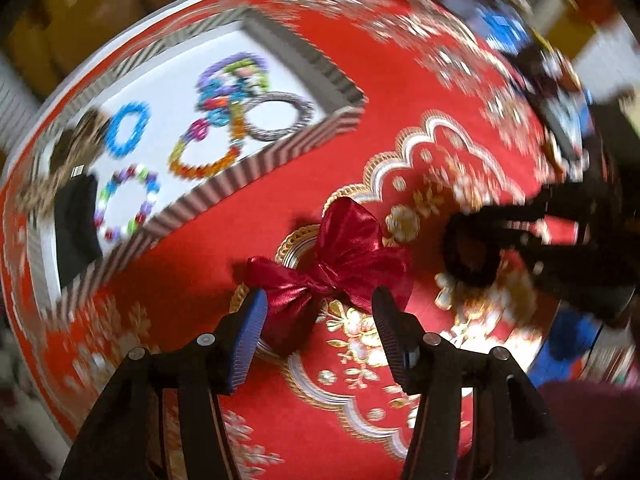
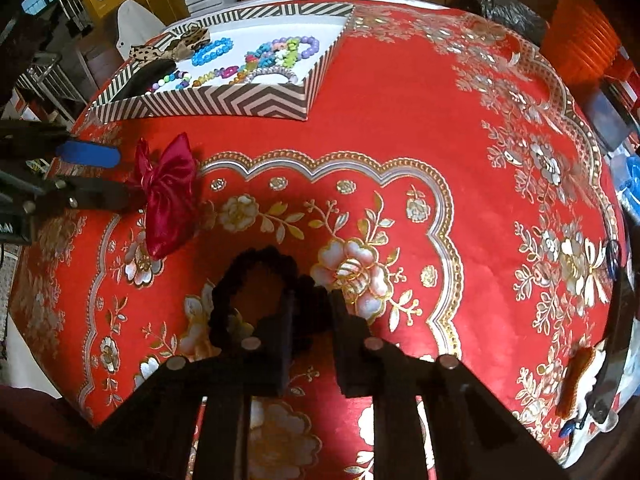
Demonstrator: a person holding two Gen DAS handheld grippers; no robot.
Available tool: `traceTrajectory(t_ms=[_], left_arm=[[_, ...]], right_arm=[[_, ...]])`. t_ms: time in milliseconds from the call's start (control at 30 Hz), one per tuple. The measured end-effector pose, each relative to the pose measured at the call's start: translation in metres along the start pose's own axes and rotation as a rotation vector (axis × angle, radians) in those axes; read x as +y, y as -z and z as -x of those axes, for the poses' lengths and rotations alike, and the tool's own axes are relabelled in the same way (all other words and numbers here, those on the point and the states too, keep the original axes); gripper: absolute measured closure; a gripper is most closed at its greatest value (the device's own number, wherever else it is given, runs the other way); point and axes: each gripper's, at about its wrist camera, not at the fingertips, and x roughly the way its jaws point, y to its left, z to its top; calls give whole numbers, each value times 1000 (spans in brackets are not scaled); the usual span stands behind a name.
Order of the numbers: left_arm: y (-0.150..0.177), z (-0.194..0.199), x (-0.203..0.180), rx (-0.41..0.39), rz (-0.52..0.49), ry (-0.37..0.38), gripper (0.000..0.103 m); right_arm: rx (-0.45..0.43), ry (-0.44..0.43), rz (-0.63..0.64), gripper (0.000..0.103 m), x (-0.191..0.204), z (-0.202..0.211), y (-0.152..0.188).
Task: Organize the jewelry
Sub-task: 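Grasp the red satin bow with the left tool while the right tool grasps the black scrunchie, then carry the red bow over the tray with the left tool while the right tool drops the scrunchie in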
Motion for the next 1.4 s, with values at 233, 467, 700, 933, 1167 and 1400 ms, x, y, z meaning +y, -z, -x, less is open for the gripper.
traceTrajectory(t_ms=[233,467,700,933,1167,1400], left_arm=[[-15,-15,-5,56,-186,-21,68],[-13,-38,-7,113,-254,-21,68],[-13,-32,5,54,-113,-18,100],[1,-18,12,10,77,65,103],[9,10,13,-49,166,15,103],[4,30,20,-96,246,-71,103]], right_arm=[[0,-11,19,63,9,-2,-1],[-11,42,-4,63,7,-1,-1],[-18,101,22,86,7,-4,-3],[-39,-2,-46,95,-7,8,-7],[-116,-88,-90,95,-21,43,-21],[-167,-115,-42,95,-13,62,-43]])
